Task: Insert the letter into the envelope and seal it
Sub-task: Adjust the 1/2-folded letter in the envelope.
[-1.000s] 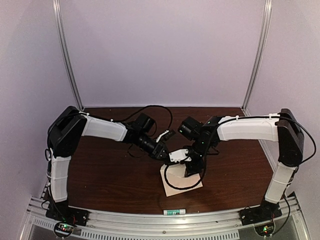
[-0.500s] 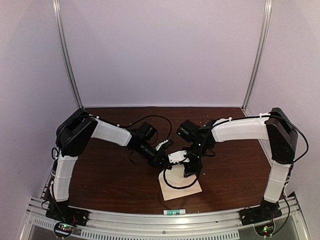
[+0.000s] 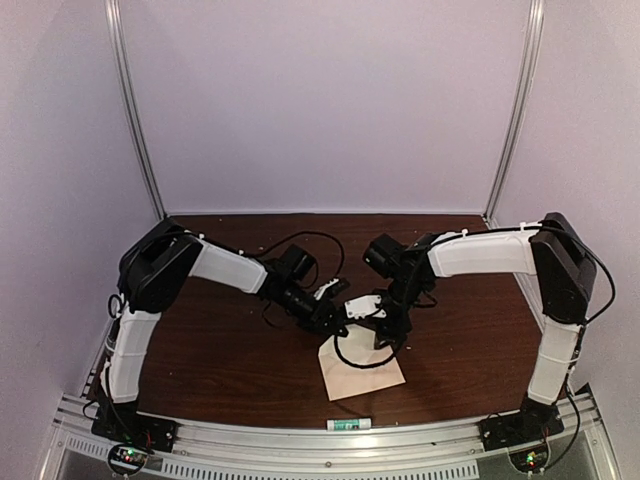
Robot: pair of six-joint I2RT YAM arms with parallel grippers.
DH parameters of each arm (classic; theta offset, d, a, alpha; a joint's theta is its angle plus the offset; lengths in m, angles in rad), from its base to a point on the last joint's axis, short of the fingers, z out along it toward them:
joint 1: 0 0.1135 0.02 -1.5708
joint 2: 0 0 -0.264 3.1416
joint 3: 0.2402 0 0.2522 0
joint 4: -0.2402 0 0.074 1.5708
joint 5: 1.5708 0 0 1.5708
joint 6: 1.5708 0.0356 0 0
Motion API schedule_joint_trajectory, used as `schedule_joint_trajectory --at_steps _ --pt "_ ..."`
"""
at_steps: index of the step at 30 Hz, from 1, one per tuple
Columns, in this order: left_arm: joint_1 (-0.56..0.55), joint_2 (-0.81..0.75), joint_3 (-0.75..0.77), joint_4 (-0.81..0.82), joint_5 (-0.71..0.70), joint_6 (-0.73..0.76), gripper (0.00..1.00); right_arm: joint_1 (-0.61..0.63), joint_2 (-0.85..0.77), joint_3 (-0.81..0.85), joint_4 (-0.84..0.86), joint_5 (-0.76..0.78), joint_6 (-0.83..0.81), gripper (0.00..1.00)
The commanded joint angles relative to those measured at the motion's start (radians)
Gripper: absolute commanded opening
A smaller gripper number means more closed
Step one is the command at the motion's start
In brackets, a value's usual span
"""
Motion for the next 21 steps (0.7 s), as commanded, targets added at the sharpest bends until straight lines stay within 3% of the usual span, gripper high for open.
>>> schedule_joint_trajectory --at_steps 1,3,9,21 --pt "0.006 0.047 0.016 0.073 0.036 -0.053 0.08 0.005 0.006 -0.008 -0.020 -0.032 -0.001 0.70" --pt "0.006 0.053 0.014 0.086 0.047 -0.065 0.00 0.005 0.003 -0.013 -0.020 -0.038 0.001 0.69" --pt "0.006 0.068 -0.004 0.130 0.062 -0.105 0.00 0.004 -0.037 -0.038 -0.015 -0.056 0.000 0.69" --pt "0.007 0.071 -0.007 0.141 0.061 -0.109 0.00 0.004 0.034 -0.036 -0.054 -0.054 -0.001 0.69"
